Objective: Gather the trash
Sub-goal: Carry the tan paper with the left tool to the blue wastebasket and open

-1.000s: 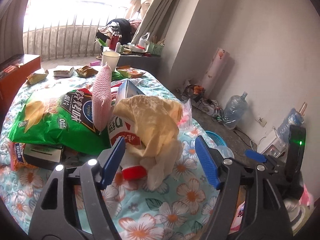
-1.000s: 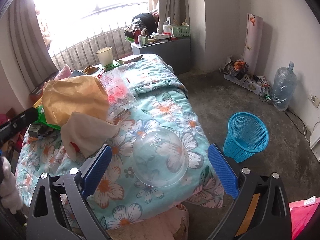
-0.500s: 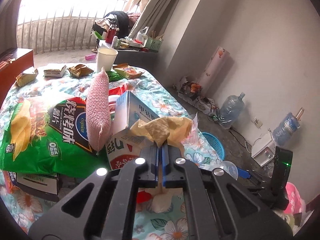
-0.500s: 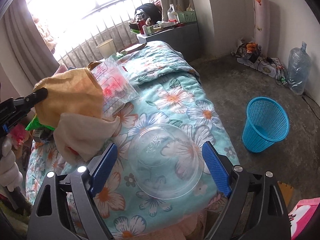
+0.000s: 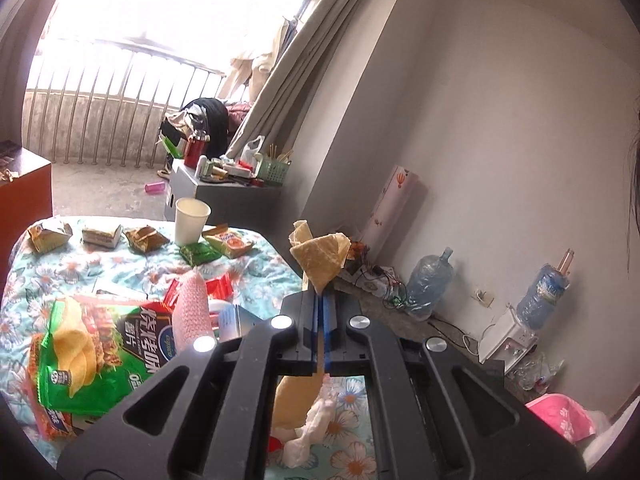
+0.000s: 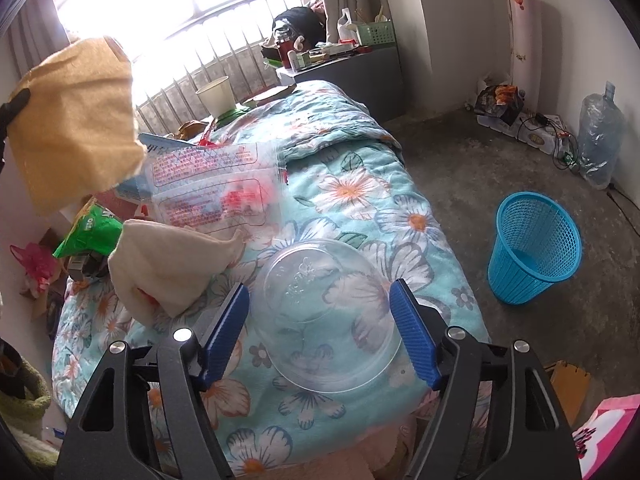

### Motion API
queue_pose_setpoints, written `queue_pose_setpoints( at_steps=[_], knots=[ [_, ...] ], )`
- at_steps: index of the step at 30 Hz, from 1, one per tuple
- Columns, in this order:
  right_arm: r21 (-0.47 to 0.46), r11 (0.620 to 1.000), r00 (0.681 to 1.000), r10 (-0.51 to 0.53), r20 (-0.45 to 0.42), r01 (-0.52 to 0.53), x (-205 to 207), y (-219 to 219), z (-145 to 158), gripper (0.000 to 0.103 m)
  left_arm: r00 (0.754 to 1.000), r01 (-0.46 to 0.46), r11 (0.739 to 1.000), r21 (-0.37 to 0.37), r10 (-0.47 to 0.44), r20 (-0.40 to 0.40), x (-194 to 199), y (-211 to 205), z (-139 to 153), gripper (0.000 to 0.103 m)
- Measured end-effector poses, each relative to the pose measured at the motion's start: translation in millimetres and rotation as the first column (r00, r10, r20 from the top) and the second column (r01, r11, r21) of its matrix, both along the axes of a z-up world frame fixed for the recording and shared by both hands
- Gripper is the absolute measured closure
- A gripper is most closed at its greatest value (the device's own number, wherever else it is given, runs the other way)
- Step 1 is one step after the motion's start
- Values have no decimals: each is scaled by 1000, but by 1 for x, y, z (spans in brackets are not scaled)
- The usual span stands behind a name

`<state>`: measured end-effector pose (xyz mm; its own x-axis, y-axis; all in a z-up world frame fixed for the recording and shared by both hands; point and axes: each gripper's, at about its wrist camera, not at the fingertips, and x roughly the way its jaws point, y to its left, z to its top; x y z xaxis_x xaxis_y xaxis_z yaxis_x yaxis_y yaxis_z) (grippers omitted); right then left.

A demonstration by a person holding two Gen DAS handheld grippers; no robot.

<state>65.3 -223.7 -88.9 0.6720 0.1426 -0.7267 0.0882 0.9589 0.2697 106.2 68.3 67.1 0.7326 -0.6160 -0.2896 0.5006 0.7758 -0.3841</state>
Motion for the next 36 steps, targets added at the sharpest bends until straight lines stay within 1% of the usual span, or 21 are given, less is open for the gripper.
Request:
queue_pose_setpoints(
  at_steps=[3, 6, 9, 12, 16, 18, 21, 24, 26, 28, 29, 30, 32, 33, 35, 36],
  knots=[
    [15, 1000, 1000, -5, 15, 5, -3, -3, 1, 35, 1000, -6, 1000, 2, 6, 19, -2, 0, 11, 103],
    [33, 999, 999, -7, 37, 6, -8, -5, 6, 36, 1000, 4, 1000, 7, -4, 23, -5, -6, 15, 103],
    [37, 999, 998, -11, 54, 9, -13, -7, 12, 36, 999, 32, 999, 13, -32, 30, -10, -15, 19, 103],
    [61, 998, 996, -29, 84, 24, -19, -15, 21, 36, 996, 76, 997, 22, -77, 38, -10, -30, 24, 103],
    [87, 994, 986, -84, 143, 72, -30, -36, 38, 36, 989, 136, 989, 50, -138, 43, -5, -58, 33, 103],
    [95, 989, 978, -124, 165, 109, -34, -52, 44, 36, 984, 177, 983, 50, -178, 28, 0, -76, 38, 103],
    [131, 972, 958, -219, 187, 197, -44, -90, 51, 36, 968, 252, 966, 49, -252, -9, 13, -116, 44, 103],
    [186, 933, 921, -341, 186, 308, -54, -139, 52, 36, 948, 319, 943, 92, -316, -41, 25, -170, 48, 103],
    [213, 894, 885, -432, 173, 394, -62, -173, 50, 36, 931, 366, 921, 133, -359, -70, 35, -215, 49, 103],
    [232, 854, 846, -507, 163, 467, -72, -204, 46, 36, 909, 417, 891, 180, -405, -100, 47, -264, 47, 103],
    [244, 833, 828, -539, 156, 496, -76, -218, 43, 36, 902, 431, 876, 215, -417, -111, 52, -290, 45, 103],
    [257, 812, 809, -569, 146, 524, -81, -233, 39, 36, 893, 451, 855, 257, -434, -121, 56, -320, 41, 103],
    [282, 767, 771, -625, 120, 577, -87, -263, 28, 36, 873, 487, 815, 315, -467, -144, 63, -369, 29, 103],
    [299, 744, 754, -648, 103, 598, -89, -277, 21, 36, 858, 514, 788, 339, -483, -177, 70, -399, 19, 103],
    [330, 704, 726, -683, 72, 629, -90, -304, 5, 36, 844, 536, 762, 364, -484, -231, 82, -445, -2, 103],
    [346, 686, 716, -696, 52, 640, -87, -314, -3, 36, 831, 556, 744, 370, -489, -266, 87, -472, -16, 103]
  ],
)
